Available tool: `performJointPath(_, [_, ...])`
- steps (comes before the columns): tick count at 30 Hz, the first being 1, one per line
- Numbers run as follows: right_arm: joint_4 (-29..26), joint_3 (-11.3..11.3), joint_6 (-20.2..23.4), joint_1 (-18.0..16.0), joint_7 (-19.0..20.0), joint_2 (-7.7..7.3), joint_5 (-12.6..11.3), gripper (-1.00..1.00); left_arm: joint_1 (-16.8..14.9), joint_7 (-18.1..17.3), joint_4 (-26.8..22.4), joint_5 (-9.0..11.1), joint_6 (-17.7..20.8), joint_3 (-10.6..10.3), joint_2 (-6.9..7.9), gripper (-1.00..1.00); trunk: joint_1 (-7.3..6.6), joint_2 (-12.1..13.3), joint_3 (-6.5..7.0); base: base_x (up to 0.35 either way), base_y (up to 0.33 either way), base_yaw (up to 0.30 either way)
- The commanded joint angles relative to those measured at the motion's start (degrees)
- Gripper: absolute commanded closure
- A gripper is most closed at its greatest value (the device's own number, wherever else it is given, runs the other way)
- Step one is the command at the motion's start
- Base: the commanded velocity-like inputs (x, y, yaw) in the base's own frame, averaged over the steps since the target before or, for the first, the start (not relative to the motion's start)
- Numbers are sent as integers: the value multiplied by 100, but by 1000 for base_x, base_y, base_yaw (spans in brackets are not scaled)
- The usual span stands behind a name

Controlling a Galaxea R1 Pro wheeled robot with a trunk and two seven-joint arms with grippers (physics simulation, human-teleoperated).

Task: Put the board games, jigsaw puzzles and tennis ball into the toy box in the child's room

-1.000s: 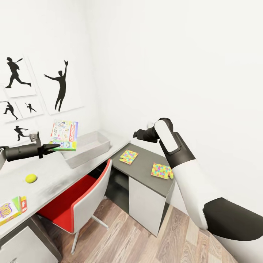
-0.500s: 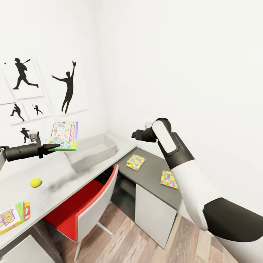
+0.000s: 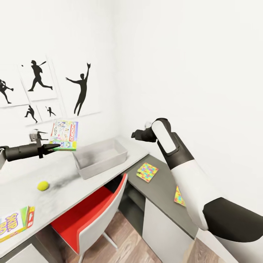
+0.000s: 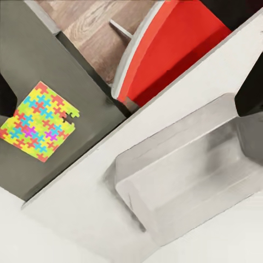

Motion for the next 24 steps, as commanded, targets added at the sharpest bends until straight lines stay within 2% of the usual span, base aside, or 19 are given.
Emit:
performJointPath(1, [-3,4,10,-9,-58,0,-52,-100,-7,2,0,5,56,4,0,100,7,-13,-9,233,82,257])
performJointPath(19, [-3,4,4,-3,-58,0,-38,-100,-8,-17,-21,8,56,6,0,100,7,-13,75,132,23,257])
performJointPath(22, [2,4,6,-4,-58,0,-42,-100,-2,-89,-62,5,56,-41,-6,100,7,-13,89,26,-5,257])
performJointPath(24, [4,4,3,-4,-55,0,-43,-100,0,-142,-75,0,56,-164,-53,100,7,-13,98,8,-2,257])
